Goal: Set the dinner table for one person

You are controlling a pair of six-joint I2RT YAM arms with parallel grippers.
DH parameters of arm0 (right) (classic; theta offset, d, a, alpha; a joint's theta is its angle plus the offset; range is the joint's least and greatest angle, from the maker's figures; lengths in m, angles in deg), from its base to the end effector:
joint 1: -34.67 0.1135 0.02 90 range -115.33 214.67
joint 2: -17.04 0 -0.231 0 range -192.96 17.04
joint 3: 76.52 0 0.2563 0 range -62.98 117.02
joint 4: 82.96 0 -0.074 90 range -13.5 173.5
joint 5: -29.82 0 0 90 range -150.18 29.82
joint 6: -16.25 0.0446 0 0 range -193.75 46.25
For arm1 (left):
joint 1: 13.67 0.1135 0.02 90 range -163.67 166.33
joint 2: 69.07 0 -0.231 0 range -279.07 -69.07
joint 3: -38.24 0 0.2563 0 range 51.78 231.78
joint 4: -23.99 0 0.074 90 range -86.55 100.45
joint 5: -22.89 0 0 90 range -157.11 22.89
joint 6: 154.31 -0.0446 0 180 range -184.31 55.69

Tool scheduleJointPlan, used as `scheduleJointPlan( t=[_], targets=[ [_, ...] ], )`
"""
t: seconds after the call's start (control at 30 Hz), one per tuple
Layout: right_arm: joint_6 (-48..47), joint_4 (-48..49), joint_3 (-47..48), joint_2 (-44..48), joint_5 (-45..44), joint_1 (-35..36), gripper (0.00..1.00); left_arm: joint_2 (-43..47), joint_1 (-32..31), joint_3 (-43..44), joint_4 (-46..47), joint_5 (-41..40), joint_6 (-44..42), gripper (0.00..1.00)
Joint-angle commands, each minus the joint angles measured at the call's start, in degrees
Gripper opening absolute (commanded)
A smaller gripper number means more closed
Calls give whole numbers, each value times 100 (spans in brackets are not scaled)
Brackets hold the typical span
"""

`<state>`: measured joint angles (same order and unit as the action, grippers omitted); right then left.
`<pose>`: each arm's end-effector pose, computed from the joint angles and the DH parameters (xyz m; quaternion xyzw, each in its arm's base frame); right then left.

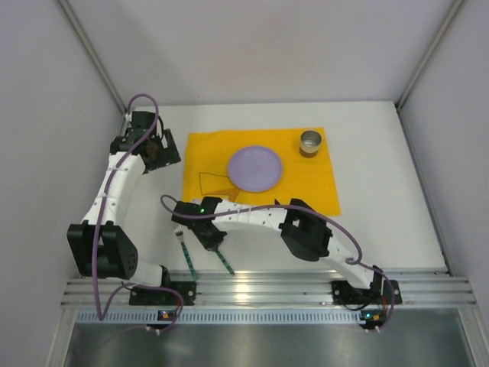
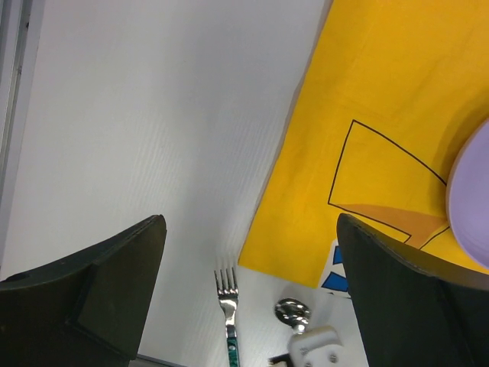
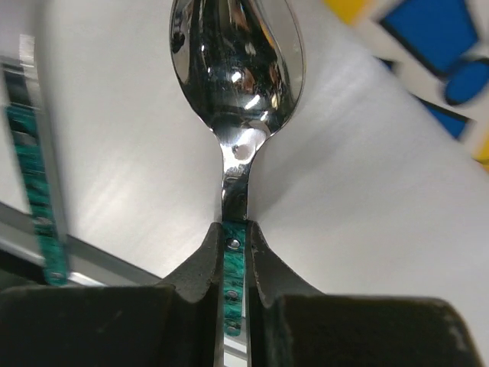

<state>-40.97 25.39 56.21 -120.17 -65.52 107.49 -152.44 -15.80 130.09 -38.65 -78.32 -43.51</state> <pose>0.1438 0.4511 0.1354 -0.3342 0.9336 0.0681 0.1098 0.3159 -0.0031 0.2853 -0.1833 0.9295 0.0302 0.3186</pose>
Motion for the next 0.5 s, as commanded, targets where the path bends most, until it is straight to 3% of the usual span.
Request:
scheduleJointPlan(
  t=[0.0,0.17,0.27,0.47],
  targets=[
    [-175,-368,-554,1281,-1002,-425,0,172,37,63,199,83,-67,99],
    [-368,-386,-1598,3204,-1206,-1698,0,391,29,-315,234,433,301,99],
    [-728,-316,-2101,3761,-1258,-2630,0,672,-15,-806,401,829,469,99],
    [-1282,115,-2375,3474,-969,-3932,0,945,-94,-1668,595,1375,671,99]
  ],
)
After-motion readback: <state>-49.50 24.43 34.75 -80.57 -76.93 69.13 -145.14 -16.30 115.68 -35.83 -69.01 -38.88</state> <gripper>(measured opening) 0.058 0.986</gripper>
